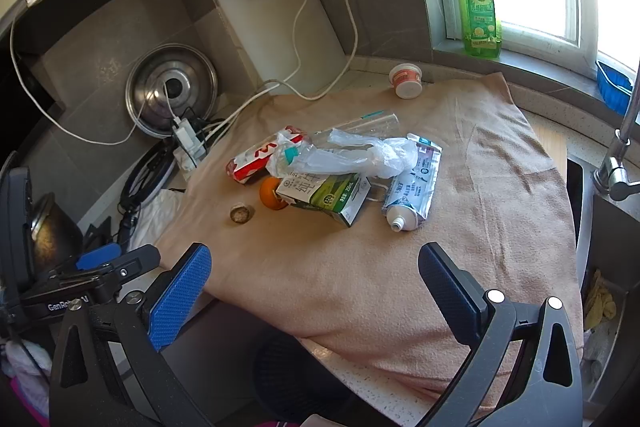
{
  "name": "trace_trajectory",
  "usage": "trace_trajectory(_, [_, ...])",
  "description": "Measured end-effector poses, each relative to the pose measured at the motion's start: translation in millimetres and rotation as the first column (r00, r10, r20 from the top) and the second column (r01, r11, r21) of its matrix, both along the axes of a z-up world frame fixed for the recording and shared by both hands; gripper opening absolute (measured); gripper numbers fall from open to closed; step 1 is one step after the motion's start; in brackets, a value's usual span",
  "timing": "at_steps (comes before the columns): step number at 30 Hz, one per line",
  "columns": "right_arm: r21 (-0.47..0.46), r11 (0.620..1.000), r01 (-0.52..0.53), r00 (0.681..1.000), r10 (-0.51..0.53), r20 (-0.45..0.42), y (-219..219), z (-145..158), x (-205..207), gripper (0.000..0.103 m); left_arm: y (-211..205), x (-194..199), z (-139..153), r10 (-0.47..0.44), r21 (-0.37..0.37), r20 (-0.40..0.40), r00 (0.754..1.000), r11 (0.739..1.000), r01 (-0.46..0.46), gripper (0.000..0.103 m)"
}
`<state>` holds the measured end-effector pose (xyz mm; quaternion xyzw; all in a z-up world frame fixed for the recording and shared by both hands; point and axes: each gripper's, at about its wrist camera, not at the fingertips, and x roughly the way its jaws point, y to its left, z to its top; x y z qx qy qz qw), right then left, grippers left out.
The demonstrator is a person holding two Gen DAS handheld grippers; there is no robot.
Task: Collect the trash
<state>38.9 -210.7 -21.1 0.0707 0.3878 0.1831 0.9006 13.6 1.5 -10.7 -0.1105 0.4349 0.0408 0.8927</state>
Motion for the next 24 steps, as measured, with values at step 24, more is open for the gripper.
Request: trace_trajectory(24, [-0.002,1.000,0.000,1.000,0.000,-0.008,2.5,-2.1,4.0,0.102,-3.0,2.1,1.2,0.000,-0.002,-0.004,1.000,1.000,0.000,0.103])
